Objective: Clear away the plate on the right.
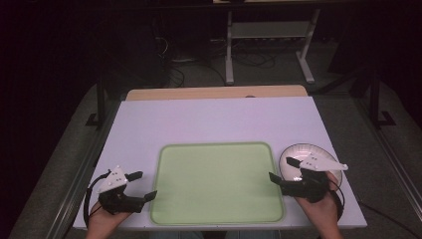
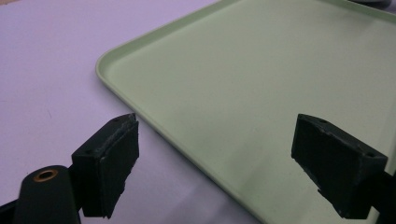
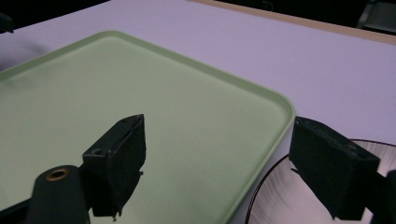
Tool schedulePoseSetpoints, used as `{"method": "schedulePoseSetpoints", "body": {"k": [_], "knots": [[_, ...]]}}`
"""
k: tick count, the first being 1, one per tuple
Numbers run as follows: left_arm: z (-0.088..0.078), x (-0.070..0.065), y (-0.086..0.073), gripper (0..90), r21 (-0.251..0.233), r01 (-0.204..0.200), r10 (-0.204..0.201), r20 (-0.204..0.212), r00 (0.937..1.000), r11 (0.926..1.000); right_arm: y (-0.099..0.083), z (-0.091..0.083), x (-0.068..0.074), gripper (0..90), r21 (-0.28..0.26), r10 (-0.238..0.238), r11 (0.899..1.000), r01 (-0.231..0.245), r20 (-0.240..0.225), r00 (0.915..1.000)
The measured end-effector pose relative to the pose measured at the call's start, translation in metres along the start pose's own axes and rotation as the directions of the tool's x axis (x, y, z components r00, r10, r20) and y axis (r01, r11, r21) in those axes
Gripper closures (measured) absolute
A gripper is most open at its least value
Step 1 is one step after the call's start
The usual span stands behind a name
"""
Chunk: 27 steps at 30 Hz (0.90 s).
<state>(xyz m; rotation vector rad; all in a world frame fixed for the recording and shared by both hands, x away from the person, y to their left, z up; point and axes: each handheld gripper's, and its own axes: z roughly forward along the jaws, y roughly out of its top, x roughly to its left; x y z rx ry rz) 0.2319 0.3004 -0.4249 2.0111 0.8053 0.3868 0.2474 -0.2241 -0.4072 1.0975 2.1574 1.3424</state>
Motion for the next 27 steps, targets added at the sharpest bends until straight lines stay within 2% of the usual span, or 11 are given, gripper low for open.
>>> {"method": "schedulePoseSetpoints", "body": {"k": [27], "knots": [[-0.0003, -0.0012, 0.0, 14.9, 0.004, -0.006, 0.006, -0.004, 1.0, 1.0, 0.0011, -0.0076, -0.0049, 18.4, 0.001, 0.023, 1.0, -0.023, -0.017, 0.9996]]}}
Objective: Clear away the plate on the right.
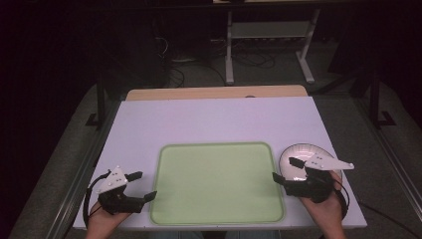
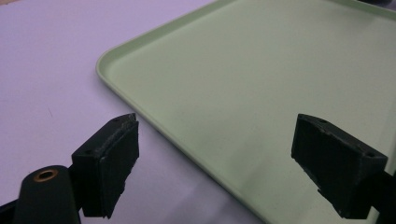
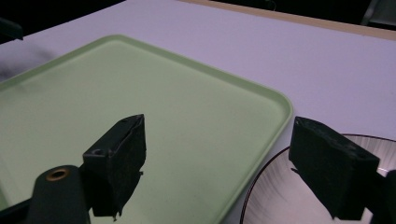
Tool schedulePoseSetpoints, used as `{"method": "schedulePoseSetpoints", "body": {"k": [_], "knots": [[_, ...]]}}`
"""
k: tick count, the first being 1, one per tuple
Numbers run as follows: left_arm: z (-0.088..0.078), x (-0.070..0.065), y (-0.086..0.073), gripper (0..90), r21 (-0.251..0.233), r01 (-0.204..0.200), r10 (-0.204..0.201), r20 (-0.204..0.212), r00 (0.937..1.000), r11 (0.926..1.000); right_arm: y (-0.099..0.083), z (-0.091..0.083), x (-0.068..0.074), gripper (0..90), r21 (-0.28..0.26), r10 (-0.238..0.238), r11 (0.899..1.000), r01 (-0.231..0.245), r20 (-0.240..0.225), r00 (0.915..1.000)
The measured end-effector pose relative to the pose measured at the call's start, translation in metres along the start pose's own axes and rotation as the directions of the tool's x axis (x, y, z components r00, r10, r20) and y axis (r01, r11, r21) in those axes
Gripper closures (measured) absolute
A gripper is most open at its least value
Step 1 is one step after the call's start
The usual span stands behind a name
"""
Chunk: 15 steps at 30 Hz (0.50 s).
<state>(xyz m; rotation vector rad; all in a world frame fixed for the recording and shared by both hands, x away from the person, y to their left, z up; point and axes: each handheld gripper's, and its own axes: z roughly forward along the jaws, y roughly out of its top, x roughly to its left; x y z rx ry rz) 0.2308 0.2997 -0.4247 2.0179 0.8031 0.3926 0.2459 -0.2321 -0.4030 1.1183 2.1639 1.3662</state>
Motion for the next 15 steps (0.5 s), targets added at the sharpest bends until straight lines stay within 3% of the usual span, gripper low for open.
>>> {"method": "schedulePoseSetpoints", "body": {"k": [7, 15], "knots": [[-0.001, 0.0, -0.002, 14.9, -0.001, 0.004, -0.004, -0.011, 0.9999, 1.0, 0.008, -0.007, 0.002, 18.4, 0.01, -0.025, 1.0, 0.025, -0.008, 0.9997], [-0.003, 0.0, -0.001, 15.0, -0.006, 0.004, -0.004, -0.023, 0.9997, 1.0, 0.014, -0.015, -0.006, 18.4, 0.019, -0.001, 1.0, 0.002, -0.042, 0.9991]]}}
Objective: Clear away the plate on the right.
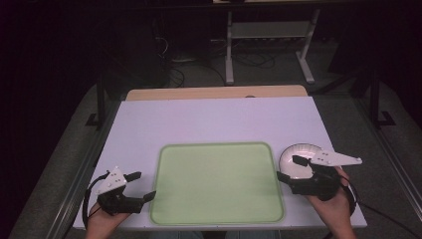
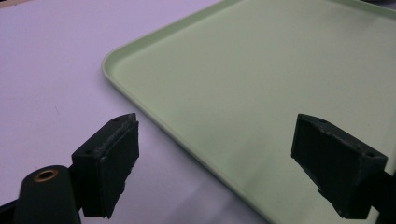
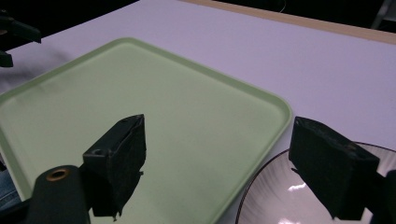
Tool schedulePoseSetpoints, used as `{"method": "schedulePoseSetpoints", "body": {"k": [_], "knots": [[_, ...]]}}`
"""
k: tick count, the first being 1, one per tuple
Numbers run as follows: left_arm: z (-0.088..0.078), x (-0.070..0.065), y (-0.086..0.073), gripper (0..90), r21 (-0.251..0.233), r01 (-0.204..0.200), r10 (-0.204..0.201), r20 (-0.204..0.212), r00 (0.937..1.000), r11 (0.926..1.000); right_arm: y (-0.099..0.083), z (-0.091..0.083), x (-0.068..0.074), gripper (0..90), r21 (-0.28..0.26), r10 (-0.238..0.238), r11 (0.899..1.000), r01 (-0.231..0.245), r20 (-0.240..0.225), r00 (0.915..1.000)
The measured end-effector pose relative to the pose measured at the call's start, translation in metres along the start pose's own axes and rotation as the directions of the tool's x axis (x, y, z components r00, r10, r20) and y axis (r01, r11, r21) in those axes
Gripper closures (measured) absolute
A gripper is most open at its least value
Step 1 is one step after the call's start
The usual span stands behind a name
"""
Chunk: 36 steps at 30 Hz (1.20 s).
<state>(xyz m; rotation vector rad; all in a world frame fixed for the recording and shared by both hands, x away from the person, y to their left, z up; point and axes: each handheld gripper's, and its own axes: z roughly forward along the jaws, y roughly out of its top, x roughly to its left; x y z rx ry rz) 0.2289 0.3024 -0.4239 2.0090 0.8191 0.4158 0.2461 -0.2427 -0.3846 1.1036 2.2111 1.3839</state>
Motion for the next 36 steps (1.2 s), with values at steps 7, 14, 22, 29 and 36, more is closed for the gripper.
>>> {"method": "schedulePoseSetpoints", "body": {"k": [7, 14, 22, 29, 36], "knots": [[-0.003, 0.004, -0.001, 15.1, -0.008, 0.015, -0.015, -0.006, 0.9999, 0.9999, -0.003, -0.014, -0.007, 18.4, 0.043, 0.009, 0.999, -0.01, 0.003, 1.0], [-0.001, 0.002, -0.001, 15.0, -0.002, 0.012, -0.012, -0.002, 0.9999, 0.9999, -0.007, -0.026, -0.013, 20.9, 0.027, 0.025, 0.999, -0.025, 0.01, 0.9996], [-0.002, 0.002, -0.001, 15.1, -0.005, 0.01, -0.01, -0.001, 1.0, 0.9999, -0.011, -0.037, -0.022, 20.8, 0.045, 0.051, 0.998, -0.052, 0.03, 0.9983], [-0.004, 0.003, -0.001, 15.1, -0.008, 0.01, -0.01, -0.002, 0.9999, 0.9999, -0.012, -0.05, -0.032, 20.8, 0.063, 0.065, 0.996, -0.07, 0.067, 0.9956], [-0.005, 0.004, -0.001, 15.1, -0.015, 0.014, -0.014, -0.003, 0.9999, 0.9998, -0.018, -0.065, -0.044, 21.2, 0.057, 0.1, 0.993, -0.106, 0.103, 0.9896]]}}
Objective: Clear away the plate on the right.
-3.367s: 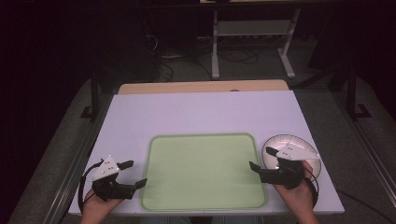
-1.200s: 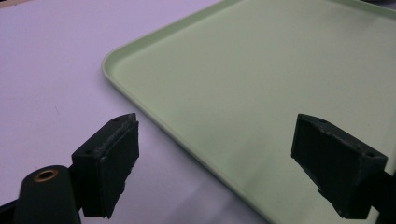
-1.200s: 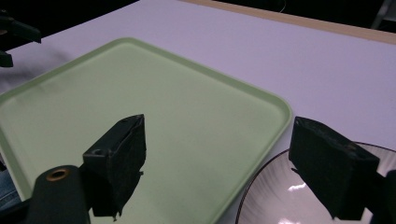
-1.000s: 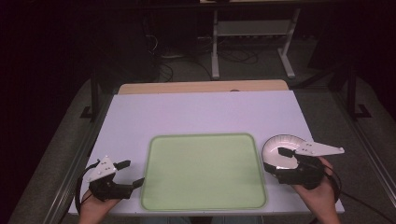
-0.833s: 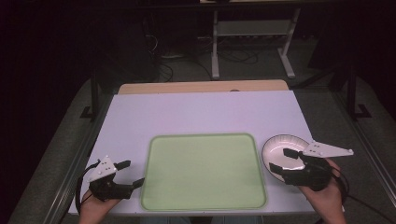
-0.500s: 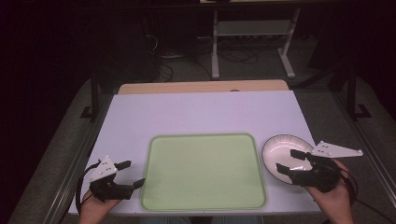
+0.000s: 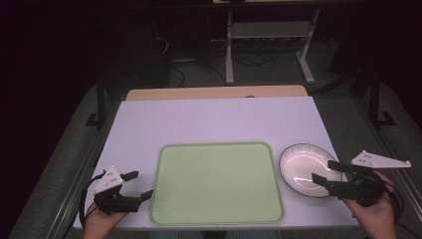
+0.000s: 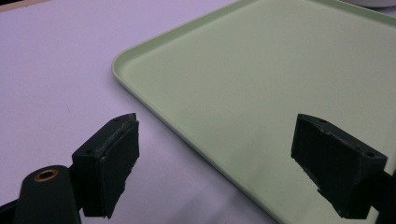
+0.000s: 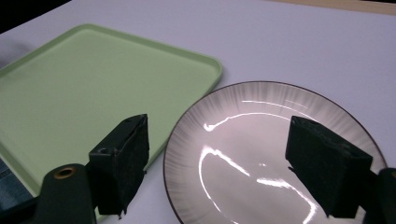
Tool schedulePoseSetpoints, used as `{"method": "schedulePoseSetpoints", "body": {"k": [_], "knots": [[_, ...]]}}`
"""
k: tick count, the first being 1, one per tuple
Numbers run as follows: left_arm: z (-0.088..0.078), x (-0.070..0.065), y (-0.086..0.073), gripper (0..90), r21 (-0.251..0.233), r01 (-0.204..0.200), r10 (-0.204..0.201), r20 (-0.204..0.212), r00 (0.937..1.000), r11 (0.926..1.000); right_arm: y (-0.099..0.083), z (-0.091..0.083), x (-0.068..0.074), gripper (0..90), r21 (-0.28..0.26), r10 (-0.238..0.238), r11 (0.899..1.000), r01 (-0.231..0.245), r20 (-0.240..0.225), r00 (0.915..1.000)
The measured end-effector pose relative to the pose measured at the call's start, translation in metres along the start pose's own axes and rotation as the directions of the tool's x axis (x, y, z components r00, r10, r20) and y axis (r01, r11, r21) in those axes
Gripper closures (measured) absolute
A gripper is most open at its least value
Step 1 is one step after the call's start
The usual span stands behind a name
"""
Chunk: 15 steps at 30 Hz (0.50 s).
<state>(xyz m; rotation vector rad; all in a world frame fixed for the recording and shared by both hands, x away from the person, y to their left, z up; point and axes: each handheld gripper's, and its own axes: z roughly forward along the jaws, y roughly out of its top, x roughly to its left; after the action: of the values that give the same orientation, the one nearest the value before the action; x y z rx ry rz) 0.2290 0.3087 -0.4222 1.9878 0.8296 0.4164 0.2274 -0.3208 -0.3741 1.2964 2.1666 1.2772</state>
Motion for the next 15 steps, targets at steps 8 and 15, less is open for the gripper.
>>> {"method": "schedulePoseSetpoints", "body": {"k": [8, 15], "knots": [[-0.001, 0.001, 0.0, 15.1, -0.006, 0.002, -0.002, -0.003, 1.0, 1.0, -0.007, -0.008, -0.024, 23.2, 0.041, 0.059, 0.997, -0.061, 0.065, 0.9962], [0.0, 0.001, 0.0, 15.1, -0.006, 0.003, -0.003, -0.004, 1.0, 1.0, -0.017, -0.007, -0.046, 25.6, 0.073, 0.116, 0.99, -0.125, 0.112, 0.9869]]}}
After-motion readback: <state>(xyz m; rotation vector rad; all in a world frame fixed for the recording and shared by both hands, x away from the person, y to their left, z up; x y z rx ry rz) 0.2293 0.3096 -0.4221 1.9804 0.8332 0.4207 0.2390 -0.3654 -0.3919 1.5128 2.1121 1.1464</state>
